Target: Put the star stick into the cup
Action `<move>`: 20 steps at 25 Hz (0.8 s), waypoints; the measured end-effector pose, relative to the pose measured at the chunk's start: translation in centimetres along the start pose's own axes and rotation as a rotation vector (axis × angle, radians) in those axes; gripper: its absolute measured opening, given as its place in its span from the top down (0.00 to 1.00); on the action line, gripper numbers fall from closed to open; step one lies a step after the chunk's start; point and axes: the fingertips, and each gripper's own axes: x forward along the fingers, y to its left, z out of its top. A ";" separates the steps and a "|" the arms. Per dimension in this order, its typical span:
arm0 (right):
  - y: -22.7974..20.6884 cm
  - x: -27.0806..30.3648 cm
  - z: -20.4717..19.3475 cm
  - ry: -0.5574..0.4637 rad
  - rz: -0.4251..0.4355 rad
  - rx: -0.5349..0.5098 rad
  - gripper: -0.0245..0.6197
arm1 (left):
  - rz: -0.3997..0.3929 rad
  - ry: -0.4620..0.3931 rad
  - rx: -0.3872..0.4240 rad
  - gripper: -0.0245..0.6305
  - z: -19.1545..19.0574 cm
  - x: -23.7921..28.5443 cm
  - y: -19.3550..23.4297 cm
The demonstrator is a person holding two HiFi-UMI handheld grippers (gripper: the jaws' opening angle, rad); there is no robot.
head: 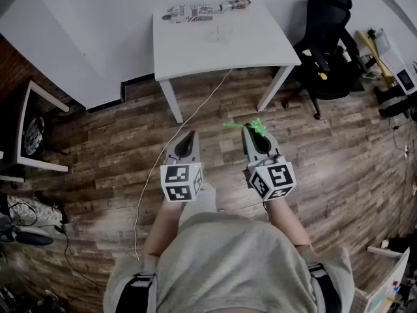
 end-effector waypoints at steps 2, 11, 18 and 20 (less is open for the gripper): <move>0.3 -2.8 -0.1 -0.001 -0.010 0.000 0.95 | 0.004 0.011 -0.010 0.95 -1.2 -2.3 -1.6; 1.6 -10.9 0.1 -0.017 -0.027 0.019 0.95 | -0.009 -0.014 -0.007 0.95 -2.6 -8.8 -6.8; 2.3 -12.5 0.3 -0.031 -0.022 0.011 0.95 | -0.010 -0.038 -0.001 0.95 -2.7 -10.4 -7.8; 2.6 -12.8 0.4 -0.033 -0.018 0.008 0.95 | -0.007 -0.043 -0.003 0.95 -2.6 -10.7 -7.8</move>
